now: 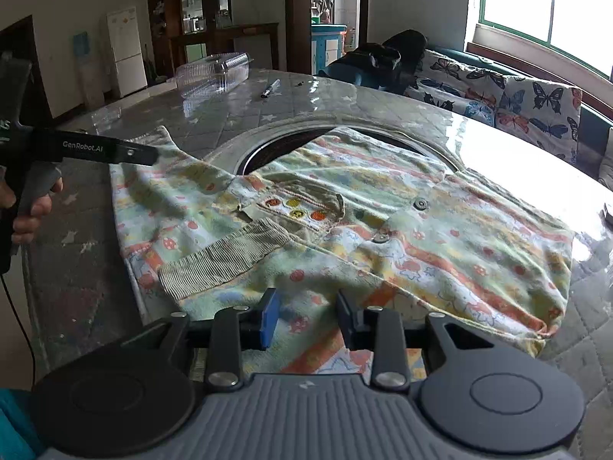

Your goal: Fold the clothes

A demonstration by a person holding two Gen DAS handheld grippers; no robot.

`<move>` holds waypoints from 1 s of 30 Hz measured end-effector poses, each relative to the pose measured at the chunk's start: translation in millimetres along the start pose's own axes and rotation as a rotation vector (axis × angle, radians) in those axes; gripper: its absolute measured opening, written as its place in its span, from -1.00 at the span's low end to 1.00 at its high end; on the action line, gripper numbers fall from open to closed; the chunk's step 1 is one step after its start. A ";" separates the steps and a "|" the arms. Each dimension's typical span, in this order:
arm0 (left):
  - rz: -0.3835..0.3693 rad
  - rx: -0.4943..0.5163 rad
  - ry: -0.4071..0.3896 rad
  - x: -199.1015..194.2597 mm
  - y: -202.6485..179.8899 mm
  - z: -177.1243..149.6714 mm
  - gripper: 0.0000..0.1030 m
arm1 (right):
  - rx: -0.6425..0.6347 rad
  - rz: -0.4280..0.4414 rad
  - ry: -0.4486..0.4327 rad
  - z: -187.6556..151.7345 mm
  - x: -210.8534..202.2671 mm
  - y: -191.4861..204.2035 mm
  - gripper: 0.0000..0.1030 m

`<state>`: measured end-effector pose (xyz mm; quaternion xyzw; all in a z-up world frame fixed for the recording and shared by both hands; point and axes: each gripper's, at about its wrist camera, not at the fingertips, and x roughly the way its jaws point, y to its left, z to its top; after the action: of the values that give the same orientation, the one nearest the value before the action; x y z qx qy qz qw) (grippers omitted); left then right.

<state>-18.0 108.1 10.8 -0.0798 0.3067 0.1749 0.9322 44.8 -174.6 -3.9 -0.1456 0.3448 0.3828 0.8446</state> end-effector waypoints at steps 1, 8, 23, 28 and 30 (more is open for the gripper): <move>0.031 -0.027 0.000 1.2 12.9 0.5 1.00 | -0.001 0.000 -0.003 0.5 -1.7 0.5 -0.36; 0.164 -0.149 0.000 13.7 78.7 2.4 1.00 | 0.003 0.001 -0.019 2.9 -12.2 0.3 -0.34; 0.154 -0.247 0.016 31.5 104.0 2.8 0.12 | 0.035 0.008 -0.021 -3.4 -12.8 -1.5 -0.32; 0.123 -0.246 0.018 31.9 103.4 3.5 -0.66 | 0.055 -0.003 -0.028 -7.2 -17.4 -5.5 -0.32; 0.074 -0.275 0.023 30.0 104.1 4.7 -0.79 | 0.062 -0.008 -0.031 -8.6 -19.6 -6.6 -0.32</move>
<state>-31.9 214.0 -7.7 -0.1975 0.2932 0.2485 0.9018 36.5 -194.2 3.4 -0.1146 0.3428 0.3707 0.8555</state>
